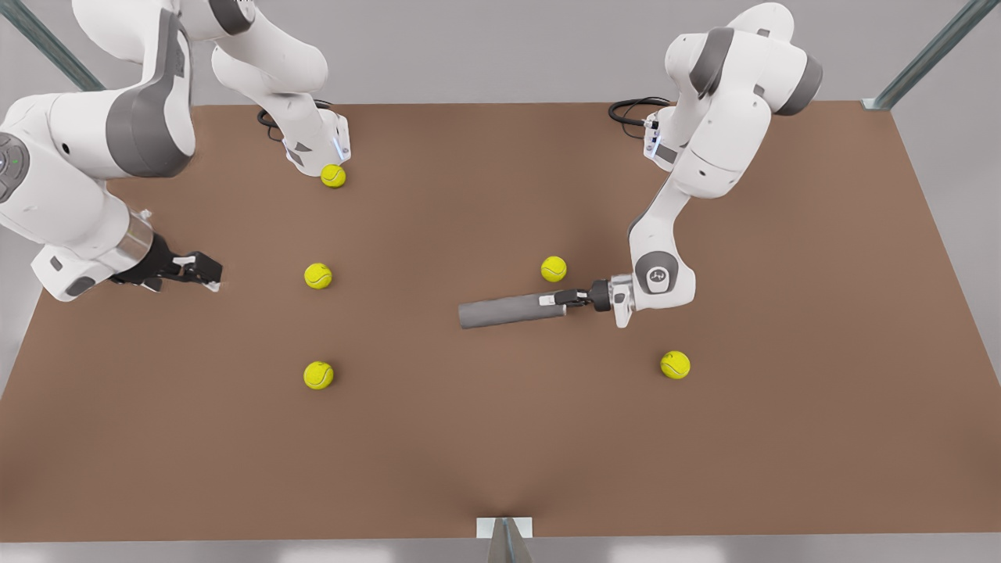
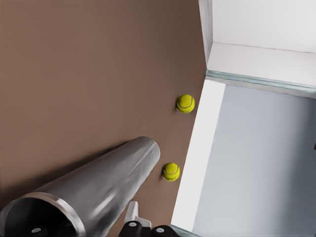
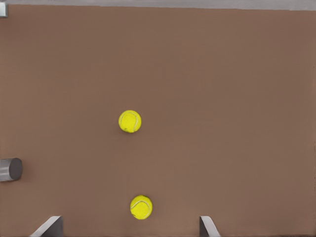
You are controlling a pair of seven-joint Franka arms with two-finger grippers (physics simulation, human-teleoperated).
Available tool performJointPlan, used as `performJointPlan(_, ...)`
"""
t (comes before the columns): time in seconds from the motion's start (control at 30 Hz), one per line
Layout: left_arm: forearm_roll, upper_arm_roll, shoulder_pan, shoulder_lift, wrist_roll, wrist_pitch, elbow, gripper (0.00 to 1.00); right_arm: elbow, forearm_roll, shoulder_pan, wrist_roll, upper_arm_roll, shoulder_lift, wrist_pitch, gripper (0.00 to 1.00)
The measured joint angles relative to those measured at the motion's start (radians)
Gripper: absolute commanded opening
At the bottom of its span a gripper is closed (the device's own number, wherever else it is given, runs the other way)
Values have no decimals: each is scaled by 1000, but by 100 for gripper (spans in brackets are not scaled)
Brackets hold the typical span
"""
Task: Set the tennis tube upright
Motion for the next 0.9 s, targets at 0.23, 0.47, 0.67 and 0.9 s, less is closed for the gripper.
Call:
performJointPlan(0.23,4,0,0,-12,-9,0,-1,21,2,-6,-21,5,-8,-1,27,100)
performJointPlan(0.47,24,0,2,-54,-39,-5,-17,21,-5,-3,-18,2,-7,-1,22,100)
performJointPlan(0.67,92,7,6,-94,-100,-2,-14,21,-6,-5,-15,2,-7,-2,18,100)
performJointPlan(0.9,290,53,39,-223,-340,-7,-8,21,-6,-6,-17,0,-7,-2,18,100)
